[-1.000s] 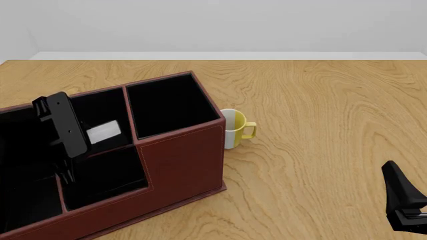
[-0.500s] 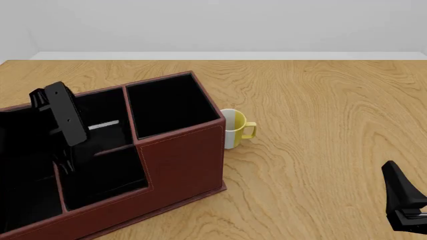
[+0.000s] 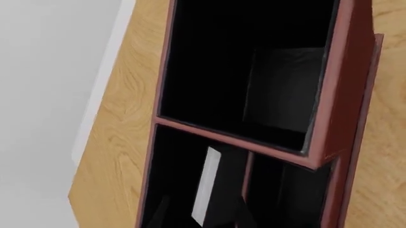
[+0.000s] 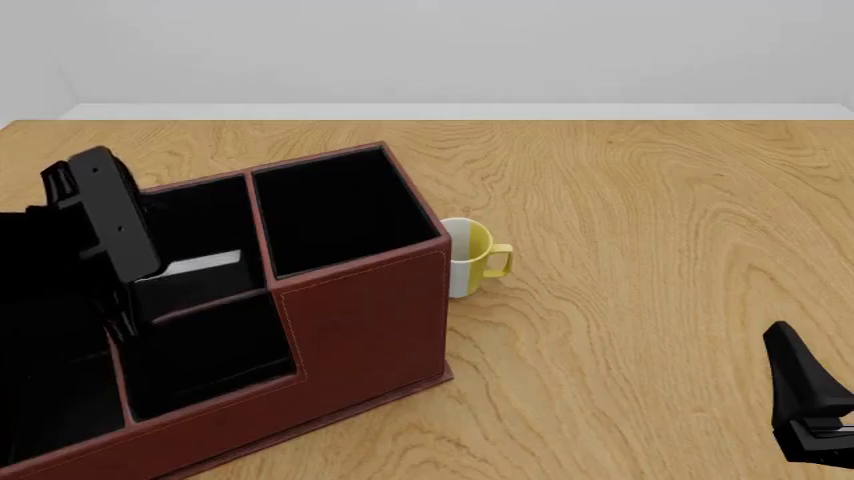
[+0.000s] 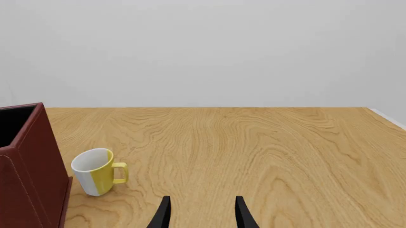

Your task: Pick up the book and place it in the front compartment of the caddy.

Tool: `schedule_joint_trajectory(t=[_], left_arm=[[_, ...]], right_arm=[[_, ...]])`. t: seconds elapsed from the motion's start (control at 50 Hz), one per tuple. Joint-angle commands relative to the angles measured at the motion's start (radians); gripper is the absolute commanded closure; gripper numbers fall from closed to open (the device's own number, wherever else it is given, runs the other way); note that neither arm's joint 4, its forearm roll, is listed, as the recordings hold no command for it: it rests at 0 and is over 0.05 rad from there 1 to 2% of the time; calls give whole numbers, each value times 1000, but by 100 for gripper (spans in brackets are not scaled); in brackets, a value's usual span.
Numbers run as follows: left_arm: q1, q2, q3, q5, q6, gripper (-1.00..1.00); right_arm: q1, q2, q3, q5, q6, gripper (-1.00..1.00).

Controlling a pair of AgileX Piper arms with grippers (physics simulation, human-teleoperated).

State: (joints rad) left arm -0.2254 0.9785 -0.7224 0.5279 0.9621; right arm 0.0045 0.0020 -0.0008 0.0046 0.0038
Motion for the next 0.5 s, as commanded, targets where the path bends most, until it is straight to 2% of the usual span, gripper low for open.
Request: schedule_joint_trajectory(t=[0.02, 0.12, 0.2, 0.24, 0.34, 0.4, 0.5], left_arm=[[-34, -74, -5, 65, 32, -100], [-60, -126, -35, 127, 40, -100], [-71, -181, -36, 158, 85, -100], [-77, -187, -51, 174, 74, -100], [-153, -275, -47, 189, 96, -100], [-182, -319, -18, 161, 120, -100], [-255, -372, -17, 149, 104, -100]], right_arm=[[0, 0, 0, 0, 0, -100], [0, 0, 0, 0, 0, -100], [0, 0, 0, 0, 0, -100], [0, 0, 0, 0, 0, -100], [0, 0, 0, 0, 0, -100], [0, 0, 0, 0, 0, -100], [0, 0, 0, 0, 0, -100]])
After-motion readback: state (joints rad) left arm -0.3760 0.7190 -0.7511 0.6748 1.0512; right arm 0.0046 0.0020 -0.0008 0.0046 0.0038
